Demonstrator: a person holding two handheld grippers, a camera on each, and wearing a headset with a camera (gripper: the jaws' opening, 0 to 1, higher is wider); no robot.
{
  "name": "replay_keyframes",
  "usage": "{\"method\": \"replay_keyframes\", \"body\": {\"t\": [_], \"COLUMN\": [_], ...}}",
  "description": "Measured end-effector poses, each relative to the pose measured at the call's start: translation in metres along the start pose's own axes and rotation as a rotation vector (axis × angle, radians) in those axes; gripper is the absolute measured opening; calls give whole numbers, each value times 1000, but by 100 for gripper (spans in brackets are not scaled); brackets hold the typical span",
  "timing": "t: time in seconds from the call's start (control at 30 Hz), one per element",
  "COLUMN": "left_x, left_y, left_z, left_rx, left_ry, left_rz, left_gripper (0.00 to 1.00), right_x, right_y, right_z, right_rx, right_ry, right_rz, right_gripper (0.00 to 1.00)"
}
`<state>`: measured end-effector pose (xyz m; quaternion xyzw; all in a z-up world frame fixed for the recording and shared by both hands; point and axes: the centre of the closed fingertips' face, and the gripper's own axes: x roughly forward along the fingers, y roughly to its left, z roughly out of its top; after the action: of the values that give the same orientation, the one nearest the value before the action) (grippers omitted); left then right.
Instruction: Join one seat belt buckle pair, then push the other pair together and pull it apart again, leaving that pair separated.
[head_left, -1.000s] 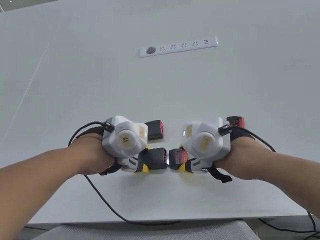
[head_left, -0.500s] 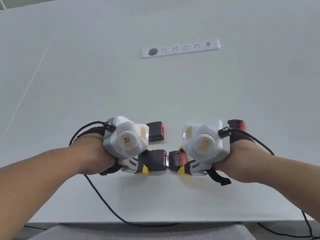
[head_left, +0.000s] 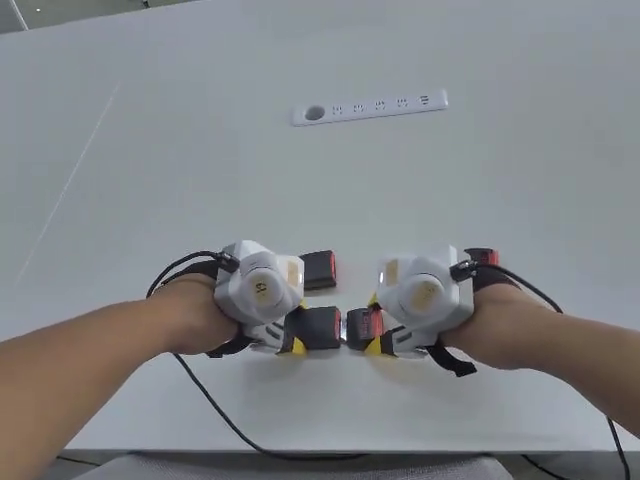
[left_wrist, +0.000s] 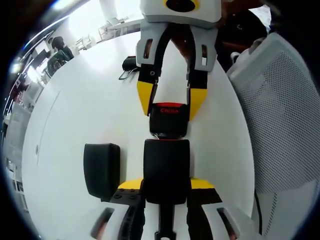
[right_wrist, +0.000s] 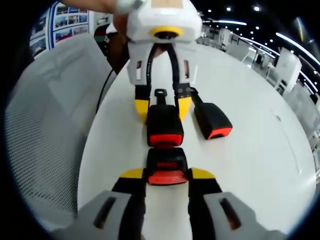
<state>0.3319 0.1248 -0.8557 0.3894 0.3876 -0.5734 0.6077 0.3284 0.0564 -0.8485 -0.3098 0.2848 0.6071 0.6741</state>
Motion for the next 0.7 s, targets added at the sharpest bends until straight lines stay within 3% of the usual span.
{"method": "replay_keyframes", "body": {"t": [0.43, 0.57, 0.7], "left_x": [0, 0, 0], "left_y": [0, 0, -1], "left_z": [-1, -1, -1], "left_rx": [1, -31, -29], "left_ry": [9, 8, 16], "left_rz": [-8, -1, 2], "left_gripper": [32, 33, 33], "right_x": [0, 0, 1], "right_y": [0, 0, 1], "right_z": [0, 0, 1], "right_rx": [7, 11, -11], "right_ry": [-9, -8, 19], "right_rz": [11, 12, 13], "right_gripper": [30, 31, 31]}}
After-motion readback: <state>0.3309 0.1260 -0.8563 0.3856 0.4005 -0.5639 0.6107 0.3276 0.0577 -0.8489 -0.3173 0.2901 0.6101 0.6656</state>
